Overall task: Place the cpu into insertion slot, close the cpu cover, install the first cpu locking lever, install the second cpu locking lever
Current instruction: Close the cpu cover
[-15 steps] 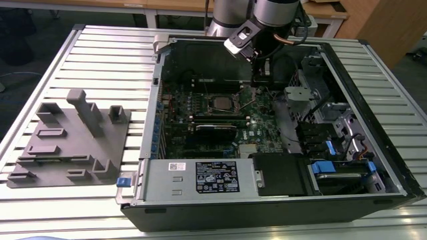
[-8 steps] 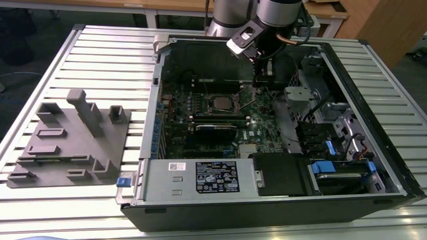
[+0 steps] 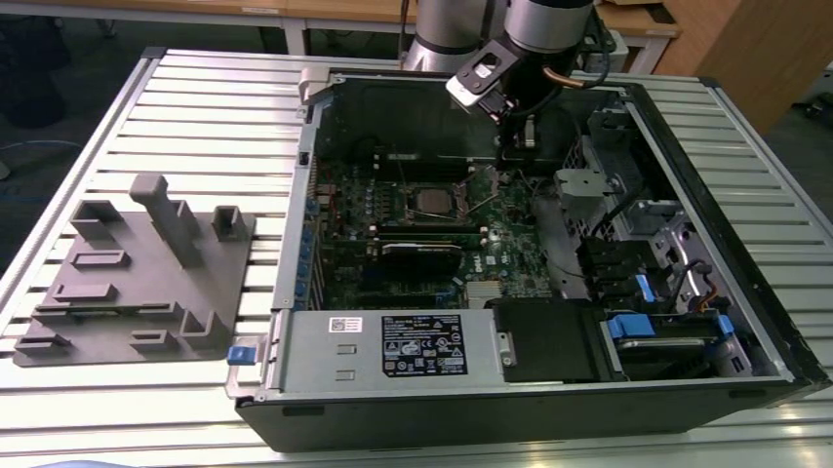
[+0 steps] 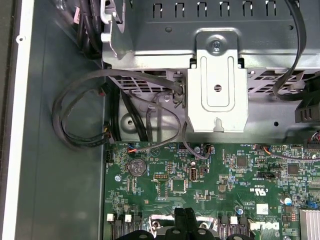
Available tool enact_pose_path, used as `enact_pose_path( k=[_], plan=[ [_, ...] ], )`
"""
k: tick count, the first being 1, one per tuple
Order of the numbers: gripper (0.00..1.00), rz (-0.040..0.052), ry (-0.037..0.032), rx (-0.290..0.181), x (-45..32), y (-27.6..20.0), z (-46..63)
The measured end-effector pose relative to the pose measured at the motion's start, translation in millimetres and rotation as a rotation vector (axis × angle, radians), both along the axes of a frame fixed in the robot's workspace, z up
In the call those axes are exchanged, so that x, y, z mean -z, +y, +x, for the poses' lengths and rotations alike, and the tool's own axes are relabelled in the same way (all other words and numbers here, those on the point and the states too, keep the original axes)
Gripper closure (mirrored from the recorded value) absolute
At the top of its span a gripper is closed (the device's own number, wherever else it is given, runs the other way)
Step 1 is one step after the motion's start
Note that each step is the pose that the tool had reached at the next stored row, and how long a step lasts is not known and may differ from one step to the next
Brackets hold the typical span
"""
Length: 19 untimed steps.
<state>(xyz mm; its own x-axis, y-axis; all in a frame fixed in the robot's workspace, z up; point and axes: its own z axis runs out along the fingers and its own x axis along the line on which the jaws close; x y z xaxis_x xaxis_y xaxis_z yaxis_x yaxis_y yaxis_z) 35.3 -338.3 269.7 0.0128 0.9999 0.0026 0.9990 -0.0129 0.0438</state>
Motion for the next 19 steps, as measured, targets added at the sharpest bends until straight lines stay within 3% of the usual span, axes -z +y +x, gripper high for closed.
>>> enact_pose_path(
  k=[19],
  plan=[
    [0.89, 0.0, 0.0, 0.0, 2.2, 0.0, 0.5]
  ],
)
